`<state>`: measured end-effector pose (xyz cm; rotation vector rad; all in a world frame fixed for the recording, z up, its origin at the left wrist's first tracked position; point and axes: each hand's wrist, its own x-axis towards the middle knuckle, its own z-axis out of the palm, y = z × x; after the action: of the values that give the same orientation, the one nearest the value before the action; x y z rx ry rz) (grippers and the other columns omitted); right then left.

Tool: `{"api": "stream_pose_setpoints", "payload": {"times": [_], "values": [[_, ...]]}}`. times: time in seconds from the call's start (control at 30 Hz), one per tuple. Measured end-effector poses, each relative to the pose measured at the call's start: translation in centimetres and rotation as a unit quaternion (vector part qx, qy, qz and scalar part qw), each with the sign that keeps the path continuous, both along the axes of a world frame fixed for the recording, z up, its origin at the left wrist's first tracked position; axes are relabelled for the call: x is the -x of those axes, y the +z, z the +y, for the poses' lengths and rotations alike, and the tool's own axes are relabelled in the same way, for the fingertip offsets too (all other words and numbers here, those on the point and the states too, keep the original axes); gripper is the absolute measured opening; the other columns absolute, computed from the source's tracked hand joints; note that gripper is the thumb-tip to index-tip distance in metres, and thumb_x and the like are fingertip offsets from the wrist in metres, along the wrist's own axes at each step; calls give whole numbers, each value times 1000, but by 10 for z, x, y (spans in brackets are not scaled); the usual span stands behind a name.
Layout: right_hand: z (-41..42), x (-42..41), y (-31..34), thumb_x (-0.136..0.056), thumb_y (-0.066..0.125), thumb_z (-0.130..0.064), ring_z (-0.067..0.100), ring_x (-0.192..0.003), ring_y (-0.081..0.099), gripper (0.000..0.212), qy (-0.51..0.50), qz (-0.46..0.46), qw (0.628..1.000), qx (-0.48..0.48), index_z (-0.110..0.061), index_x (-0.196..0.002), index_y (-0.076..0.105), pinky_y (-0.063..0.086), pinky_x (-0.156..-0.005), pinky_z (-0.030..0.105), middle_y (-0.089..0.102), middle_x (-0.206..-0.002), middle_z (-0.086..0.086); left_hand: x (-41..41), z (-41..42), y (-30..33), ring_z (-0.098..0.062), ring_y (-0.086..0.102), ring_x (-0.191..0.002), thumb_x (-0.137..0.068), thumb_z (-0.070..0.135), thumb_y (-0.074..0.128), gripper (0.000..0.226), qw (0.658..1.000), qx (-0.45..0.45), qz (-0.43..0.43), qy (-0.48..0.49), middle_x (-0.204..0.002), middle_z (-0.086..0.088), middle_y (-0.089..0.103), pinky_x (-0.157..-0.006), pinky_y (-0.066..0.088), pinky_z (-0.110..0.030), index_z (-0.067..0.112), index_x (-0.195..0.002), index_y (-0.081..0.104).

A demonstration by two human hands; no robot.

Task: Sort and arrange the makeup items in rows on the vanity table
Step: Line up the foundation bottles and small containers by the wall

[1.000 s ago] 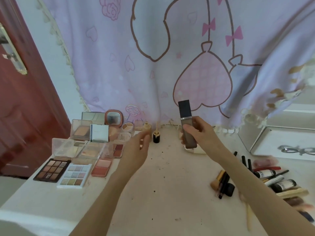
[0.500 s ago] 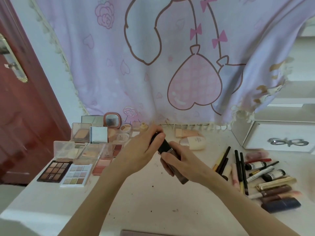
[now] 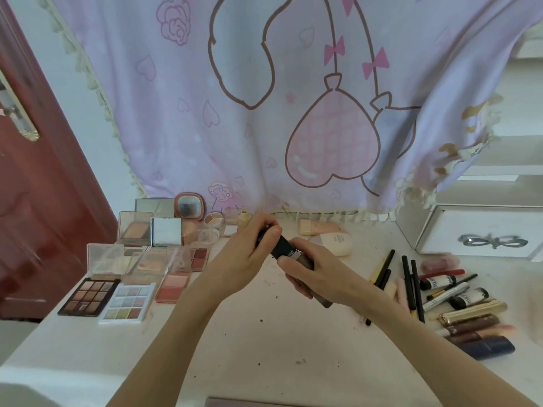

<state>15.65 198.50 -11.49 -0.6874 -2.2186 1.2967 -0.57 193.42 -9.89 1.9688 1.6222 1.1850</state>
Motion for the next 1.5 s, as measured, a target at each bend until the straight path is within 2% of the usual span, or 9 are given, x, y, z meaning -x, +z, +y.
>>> {"api": "stream_pose_setpoints", "payload": {"times": [0.2, 0.37, 0.47, 0.7, 0.9, 1.07, 1.2, 1.33, 1.5], "values": [[20, -28, -12, -85, 61, -41, 6, -49, 51, 22, -79, -53, 995, 21, -23, -87, 49, 45, -54, 21, 57, -62, -5, 26, 3, 2, 4, 50, -71, -88, 47, 36, 14, 980, -80, -117, 140, -76, 21, 53, -64, 36, -5, 38, -91, 46], [47, -37, -12, -88, 62, -22, 28, -91, 56, 17, -119, -5, 991, 61, -12, -101, 56, 46, -95, 49, 57, -94, 14, 11, 13, -36, -10, 56, -81, -87, 23, 61, 26, 977, 8, -130, 169, -96, 9, 60, -72, 43, -18, 21, -111, 49], [57, -34, -9, -85, 64, -16, 29, -95, 59, 16, -126, 63, 982, 122, -14, -101, 62, 43, -100, 52, 61, -99, 11, 4, 18, -54, -10, 58, -80, -81, 18, 69, 34, 969, 49, -150, 192, -98, 4, 62, -72, 45, -23, 22, -107, 48], [90, -11, -4, -81, 70, -20, 9, -99, 58, 24, -173, 71, 978, 93, -34, -98, 61, 42, -78, 16, 65, -105, -7, -1, 37, -80, 0, 57, -72, -80, 18, 70, 36, 960, 66, -131, 241, -93, 7, 58, -60, 39, 0, 16, -113, 56], [121, 11, -11, -77, 74, -13, 12, -92, 61, 27, -195, 58, 976, 80, -21, -101, 62, 50, -79, 22, 66, -95, -5, -1, 61, -83, 3, 56, -73, -84, 14, 65, 33, 962, 49, -109, 246, -106, 2, 61, -63, 39, 1, 14, -116, 58], [140, 21, -20, -76, 76, -17, 5, -86, 61, 28, -188, 8, 981, 51, -19, -98, 60, 45, -76, 19, 65, -90, -11, -7, 84, -84, -12, 53, -92, -91, 14, 54, 37, 972, 49, -68, 219, -116, -6, 60, -74, 34, -8, 9, -128, 52], [149, 23, -24, -75, 76, -18, -8, -79, 59, 28, -169, -9, 984, 49, -30, -94, 60, 41, -67, 10, 64, -85, -20, -10, 94, -87, -12, 50, -92, -91, 8, 52, 33, 971, 38, -84, 219, -112, -7, 61, -74, 32, -12, 7, -125, 54], [155, 23, -29, -76, 75, -14, -3, -83, 61, 27, -150, -22, 987, 51, -31, -92, 61, 49, -75, 18, 66, -87, -14, -16, 104, -86, -13, 48, -82, -93, 6, 50, 31, 970, 34, -92, 221, -93, -1, 57, -68, 31, -14, 9, -123, 55], [159, 18, -33, -77, 74, -10, 2, -87, 60, 29, -142, -16, 988, 66, -23, -101, 62, 46, -75, 14, 65, -91, -10, -26, 110, -87, -32, 58, -87, -94, 5, 46, 29, 968, 51, -119, 216, -96, -16, 65, -72, 41, -28, 10, -121, 54]]}}
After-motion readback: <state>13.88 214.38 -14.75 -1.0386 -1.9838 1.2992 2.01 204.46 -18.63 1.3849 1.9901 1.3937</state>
